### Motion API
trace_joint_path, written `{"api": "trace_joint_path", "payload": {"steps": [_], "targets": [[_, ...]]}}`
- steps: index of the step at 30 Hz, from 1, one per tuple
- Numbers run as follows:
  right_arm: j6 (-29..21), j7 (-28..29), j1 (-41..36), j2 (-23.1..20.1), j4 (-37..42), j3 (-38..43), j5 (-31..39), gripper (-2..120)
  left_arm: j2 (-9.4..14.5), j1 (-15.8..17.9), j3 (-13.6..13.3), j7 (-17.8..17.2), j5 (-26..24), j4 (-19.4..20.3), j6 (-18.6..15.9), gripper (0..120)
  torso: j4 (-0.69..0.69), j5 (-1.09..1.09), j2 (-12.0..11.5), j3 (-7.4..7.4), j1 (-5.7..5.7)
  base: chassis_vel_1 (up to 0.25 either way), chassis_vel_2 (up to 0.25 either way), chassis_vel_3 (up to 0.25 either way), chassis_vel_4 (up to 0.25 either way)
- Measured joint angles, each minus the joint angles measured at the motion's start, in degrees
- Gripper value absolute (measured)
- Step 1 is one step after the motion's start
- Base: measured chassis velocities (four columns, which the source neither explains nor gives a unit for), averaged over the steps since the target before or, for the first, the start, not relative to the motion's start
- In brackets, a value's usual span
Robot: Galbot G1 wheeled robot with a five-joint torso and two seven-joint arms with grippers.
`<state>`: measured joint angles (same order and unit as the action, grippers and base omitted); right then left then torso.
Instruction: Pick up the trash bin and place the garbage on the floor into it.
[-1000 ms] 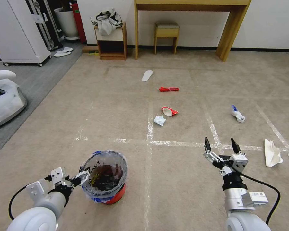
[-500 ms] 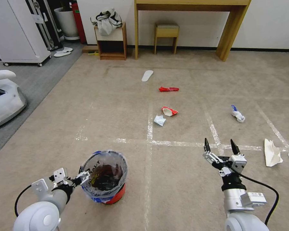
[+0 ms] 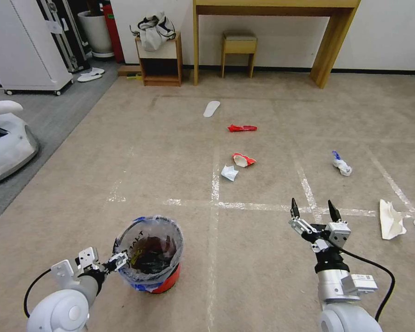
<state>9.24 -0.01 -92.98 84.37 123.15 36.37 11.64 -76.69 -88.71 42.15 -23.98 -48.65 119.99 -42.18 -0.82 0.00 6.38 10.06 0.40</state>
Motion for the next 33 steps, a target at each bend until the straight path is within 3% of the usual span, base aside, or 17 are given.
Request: {"api": "trace_joint_path", "payload": {"steps": [22, 33], "targets": [[0.9, -0.1, 0.2, -0.1, -0.4, -0.2, 0.3, 100, -2.0, 0.5, -1.3, 0.4, 3.2, -4.8, 0.1, 100, 0.0, 0.0, 0.0, 0.0, 0.0, 0.0, 0.0, 0.0, 0.0], [1.1, -0.1, 0.3, -0.2, -0.4, -0.1, 0.4, 100, -2.6, 0.7, -2.3, 0.4, 4.0, -5.0, 0.1, 100, 0.0, 0.0, 0.0, 0.0, 0.0, 0.0, 0.0, 0.0, 0.0]]}}
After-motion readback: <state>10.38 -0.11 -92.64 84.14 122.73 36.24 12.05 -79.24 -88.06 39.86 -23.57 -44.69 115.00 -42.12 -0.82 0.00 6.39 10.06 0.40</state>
